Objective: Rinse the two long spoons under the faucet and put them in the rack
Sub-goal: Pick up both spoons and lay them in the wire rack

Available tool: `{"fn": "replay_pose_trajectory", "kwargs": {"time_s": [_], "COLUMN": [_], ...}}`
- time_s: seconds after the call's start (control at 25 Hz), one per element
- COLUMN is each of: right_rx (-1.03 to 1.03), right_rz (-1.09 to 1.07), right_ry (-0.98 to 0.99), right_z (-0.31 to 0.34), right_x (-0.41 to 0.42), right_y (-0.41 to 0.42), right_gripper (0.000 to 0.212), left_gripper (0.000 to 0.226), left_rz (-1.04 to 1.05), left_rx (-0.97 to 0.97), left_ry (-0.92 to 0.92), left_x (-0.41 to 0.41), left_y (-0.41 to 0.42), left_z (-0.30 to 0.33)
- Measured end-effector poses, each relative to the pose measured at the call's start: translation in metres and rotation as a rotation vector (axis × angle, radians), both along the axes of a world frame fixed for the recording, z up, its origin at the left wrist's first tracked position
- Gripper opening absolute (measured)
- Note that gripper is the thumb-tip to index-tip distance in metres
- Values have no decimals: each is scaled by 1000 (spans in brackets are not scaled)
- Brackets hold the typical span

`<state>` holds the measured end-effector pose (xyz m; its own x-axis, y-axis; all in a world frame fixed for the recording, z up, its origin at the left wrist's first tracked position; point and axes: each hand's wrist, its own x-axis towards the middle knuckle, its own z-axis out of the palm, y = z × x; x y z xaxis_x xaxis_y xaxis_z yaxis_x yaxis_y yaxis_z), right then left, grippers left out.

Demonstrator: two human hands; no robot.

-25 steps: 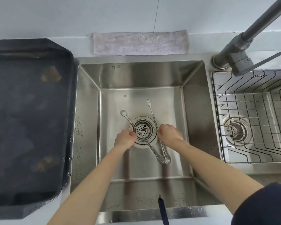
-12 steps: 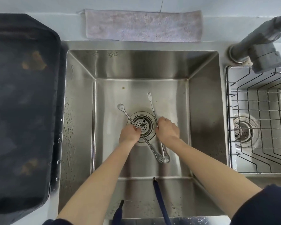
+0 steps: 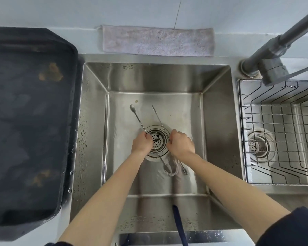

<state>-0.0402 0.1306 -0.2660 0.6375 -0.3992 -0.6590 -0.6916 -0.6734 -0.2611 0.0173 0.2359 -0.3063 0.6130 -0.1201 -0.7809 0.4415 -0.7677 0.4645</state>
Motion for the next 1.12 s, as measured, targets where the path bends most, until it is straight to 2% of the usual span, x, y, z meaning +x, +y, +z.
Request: {"fn": "replay_pose_trajectory", "kwargs": {"time_s": [0.12, 0.24, 0.4, 0.8, 0.96, 1.12], "right_rx": [12, 7, 14, -55, -141, -280], "right_rz": [-28, -54, -80, -31, 26, 55], "right_ry": [-55, -114, -195, -494, -640, -705], "right_z": [18, 37, 63, 146, 174, 193], "right_x": [2, 3, -2, -33, -53, -76], "right_y": [1, -1, -5, -15, -19, -31], "right_gripper": [27, 28, 28, 22, 19, 21], "left_gripper": [22, 29, 18, 29, 28, 28], "left_rz": [44, 91, 95, -62, -115, -199], "left_rx": [-37, -83, -151, -223, -240, -258], "left_ry": [-34, -75, -128, -380, -468, -523], "left_x": [3, 5, 2, -14, -29, -47], "left_y": [0, 0, 3, 1, -7, -21], "left_z": [13, 27, 53, 135, 160, 179]}}
